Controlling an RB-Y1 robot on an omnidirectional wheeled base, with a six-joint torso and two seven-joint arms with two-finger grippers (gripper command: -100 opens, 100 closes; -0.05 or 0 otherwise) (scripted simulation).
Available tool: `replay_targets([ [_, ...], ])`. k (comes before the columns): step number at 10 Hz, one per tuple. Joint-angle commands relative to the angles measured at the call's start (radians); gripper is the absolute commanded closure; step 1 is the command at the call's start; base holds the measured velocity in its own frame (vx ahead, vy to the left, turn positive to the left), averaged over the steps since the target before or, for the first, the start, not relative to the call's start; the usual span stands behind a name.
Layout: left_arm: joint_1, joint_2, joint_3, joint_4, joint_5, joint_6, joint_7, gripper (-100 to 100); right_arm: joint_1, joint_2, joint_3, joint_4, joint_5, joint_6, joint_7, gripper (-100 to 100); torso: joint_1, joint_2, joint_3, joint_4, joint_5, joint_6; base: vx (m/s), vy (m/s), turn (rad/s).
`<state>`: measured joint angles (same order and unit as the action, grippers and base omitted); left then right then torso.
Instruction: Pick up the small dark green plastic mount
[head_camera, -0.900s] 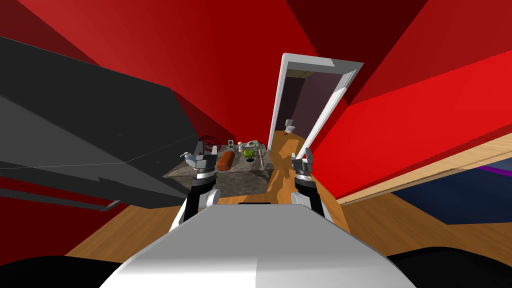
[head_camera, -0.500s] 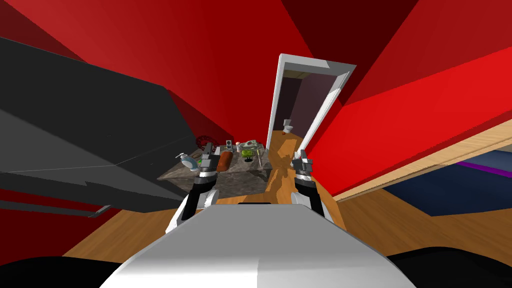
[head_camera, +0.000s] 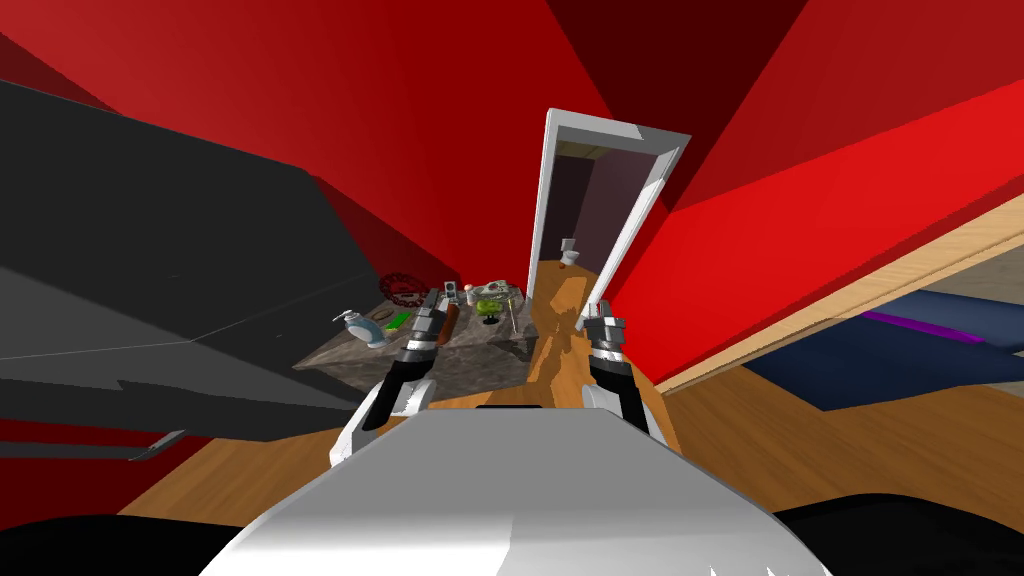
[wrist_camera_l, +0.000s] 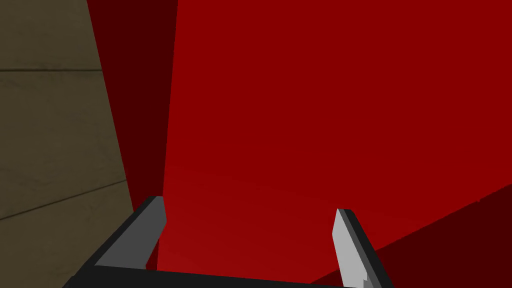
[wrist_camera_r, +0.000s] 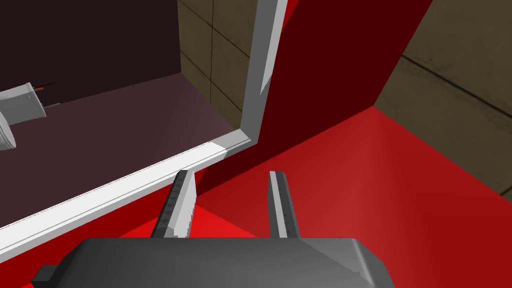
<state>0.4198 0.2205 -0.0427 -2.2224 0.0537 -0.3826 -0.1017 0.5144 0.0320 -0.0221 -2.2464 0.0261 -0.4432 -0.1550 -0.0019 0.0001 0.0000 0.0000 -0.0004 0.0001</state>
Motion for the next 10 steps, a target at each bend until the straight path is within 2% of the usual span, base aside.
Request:
replay_targets([
  [1,-0.005,0.013,-0.002,-0.005,0.004,0.028,0.000,-100,0.000,0.000,0.000,0.000,0.000,0.000,0.000,0,0.000,0.000,0.000,0.000,0.000,0.000,-0.002,-0.019,-0.033],
  [5,-0.031,0.125,-0.028,0.023,0.036,0.171,0.000,-100,0.000,0.000,0.000,0.000,0.000,0.000,0.000,0,-0.002,0.000,0.000,0.000,0.000,0.000,0.003,-0.051,-0.121],
  [6,-0.031,0.125,-0.028,0.023,0.036,0.178,0.000,-100,0.000,0.000,0.000,0.000,0.000,0.000,0.000,0,-0.002,-0.001,0.000,0.000,0.000,0.000,0.002,-0.041,-0.016],
  [7,-0.038,0.154,-0.035,0.030,0.045,0.219,0.001,-100,0.000,0.000,0.000,0.000,0.000,0.000,0.000,0,-0.001,0.000,0.000,0.000,0.000,-0.001,-0.002,-0.033,-0.083],
  [8,-0.038,0.154,-0.035,0.030,0.045,0.219,0.001,-100,0.000,0.000,0.000,0.000,0.000,0.000,0.000,0,0.000,0.000,0.000,0.000,0.000,0.000,-0.002,-0.023,-0.049],
  [10,-0.053,0.215,-0.050,0.046,0.064,0.286,0.001,-100,0.000,0.000,0.000,0.000,0.000,0.000,0.000,0,0.000,0.000,0.000,0.000,0.000,0.000,0.000,-0.045,-0.134],
])
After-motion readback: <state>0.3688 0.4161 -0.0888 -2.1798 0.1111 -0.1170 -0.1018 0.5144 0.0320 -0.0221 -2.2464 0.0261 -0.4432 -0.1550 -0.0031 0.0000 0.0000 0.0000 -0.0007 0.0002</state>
